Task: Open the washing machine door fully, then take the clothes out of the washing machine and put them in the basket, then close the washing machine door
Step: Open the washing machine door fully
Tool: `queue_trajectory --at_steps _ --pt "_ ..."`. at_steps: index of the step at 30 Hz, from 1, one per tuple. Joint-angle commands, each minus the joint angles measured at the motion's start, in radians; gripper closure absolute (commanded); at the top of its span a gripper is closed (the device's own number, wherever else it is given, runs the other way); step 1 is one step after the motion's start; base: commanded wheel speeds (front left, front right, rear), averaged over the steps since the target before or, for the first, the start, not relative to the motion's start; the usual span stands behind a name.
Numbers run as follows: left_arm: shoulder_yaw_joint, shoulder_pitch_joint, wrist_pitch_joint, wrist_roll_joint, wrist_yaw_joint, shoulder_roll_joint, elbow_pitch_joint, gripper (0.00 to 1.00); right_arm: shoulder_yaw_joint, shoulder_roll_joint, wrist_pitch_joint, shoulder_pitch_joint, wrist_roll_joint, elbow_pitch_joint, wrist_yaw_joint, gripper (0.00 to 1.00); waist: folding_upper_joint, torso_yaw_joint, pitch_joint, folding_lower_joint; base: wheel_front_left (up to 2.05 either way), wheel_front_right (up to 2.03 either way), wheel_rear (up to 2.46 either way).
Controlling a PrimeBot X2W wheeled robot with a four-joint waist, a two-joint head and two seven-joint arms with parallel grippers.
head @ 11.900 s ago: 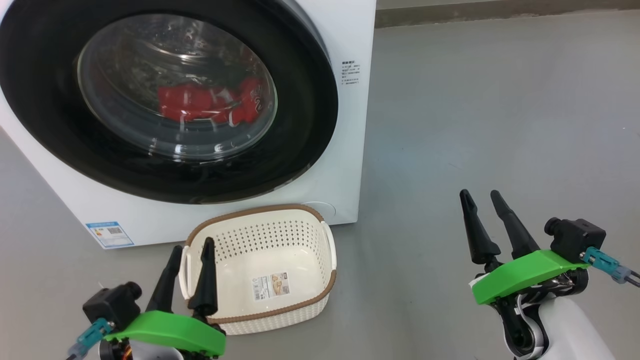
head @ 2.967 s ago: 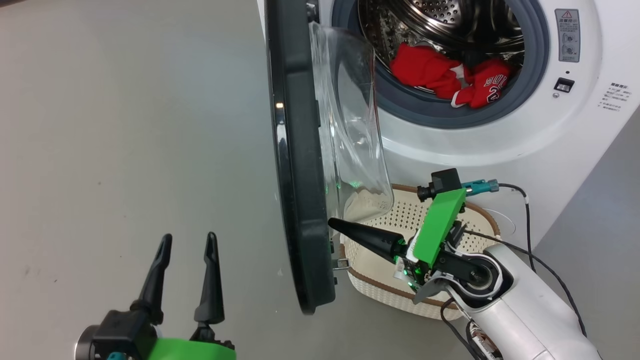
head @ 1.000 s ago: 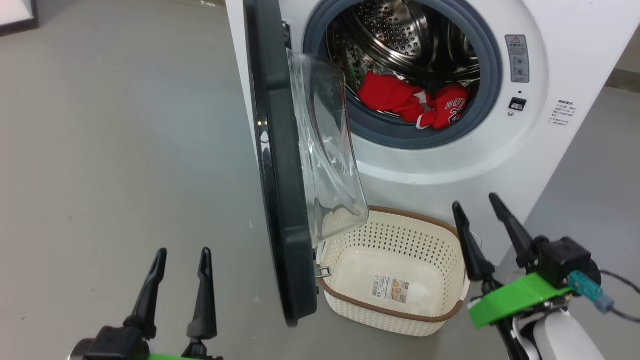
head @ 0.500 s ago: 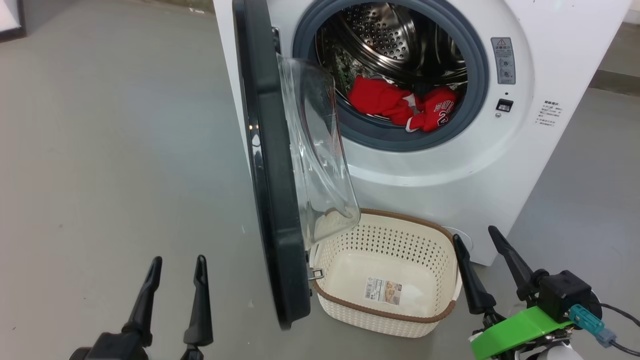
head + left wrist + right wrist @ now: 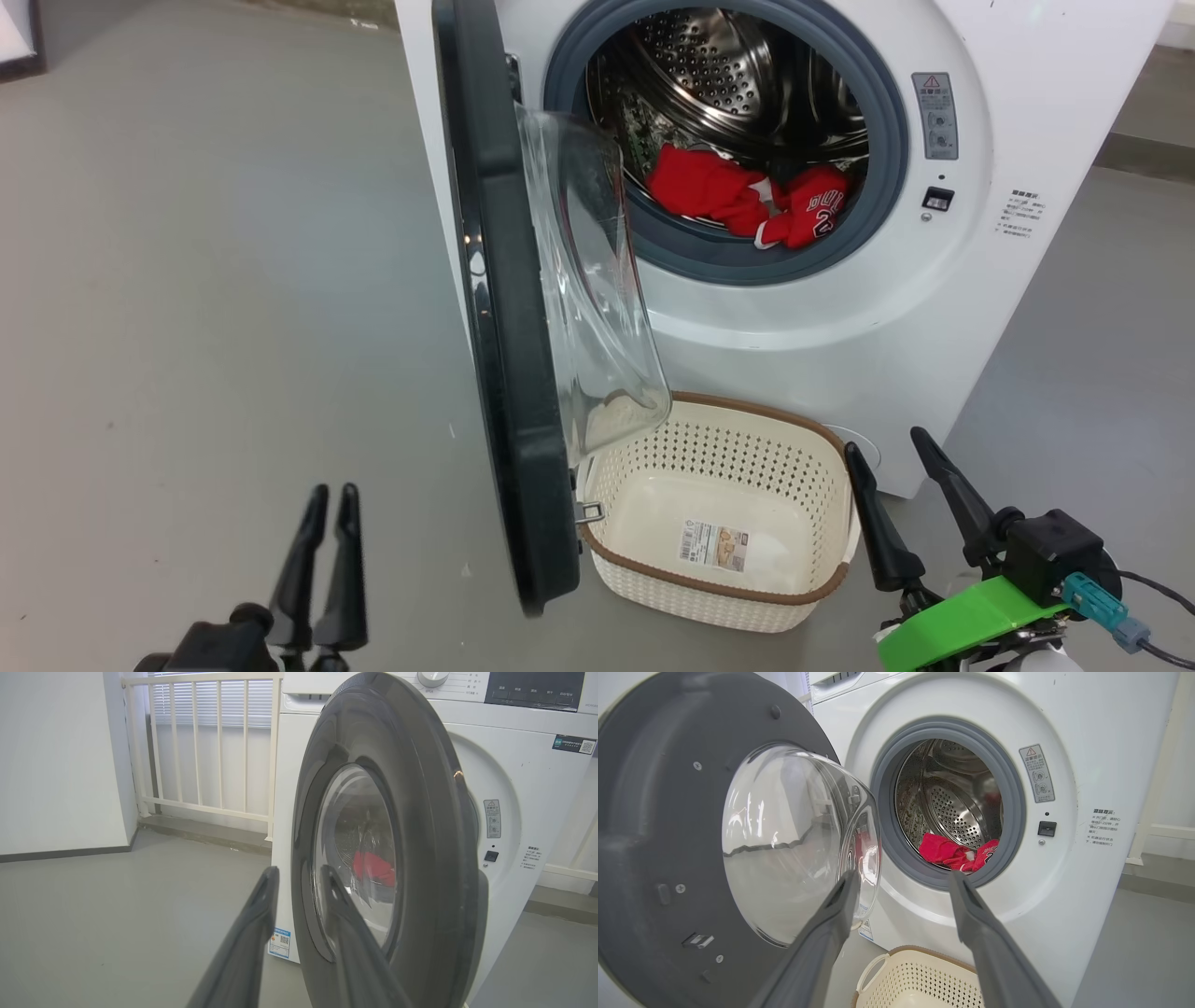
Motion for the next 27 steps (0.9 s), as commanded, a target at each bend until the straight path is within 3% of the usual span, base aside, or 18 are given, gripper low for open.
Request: queue_trajectory --at_steps 1,14,23,27 --pt "0.033 -0.008 -0.012 0.002 0.002 0.012 -0.021 1.00 0.029 0.000 -0.006 -0.011 0.000 -0.026 0.006 0.00 0.0000 0.000 -0.001 0.0000 0.00 0.00 0.00" --pt "-0.003 -0.063 -0.006 0.049 -0.007 0.041 -0.192 1.00 0.047 0.000 -0.006 -0.008 0.013 -0.013 0.006 0.00 0.0000 -0.009 -0.016 0.0000 0.00 0.00 0.00" --pt "-0.075 -0.138 0.051 0.069 -0.045 0.049 -0.360 1.00 0.056 0.000 -0.006 -0.009 0.022 -0.012 0.006 0.00 0.0000 -0.032 -0.021 0.0000 0.00 0.00 0.00" --pt "-0.126 -0.171 0.075 0.056 -0.083 0.042 -0.396 1.00 0.060 0.000 -0.006 -0.012 0.024 -0.011 0.006 0.00 0.0000 -0.044 -0.018 0.0000 0.00 0.00 0.00"
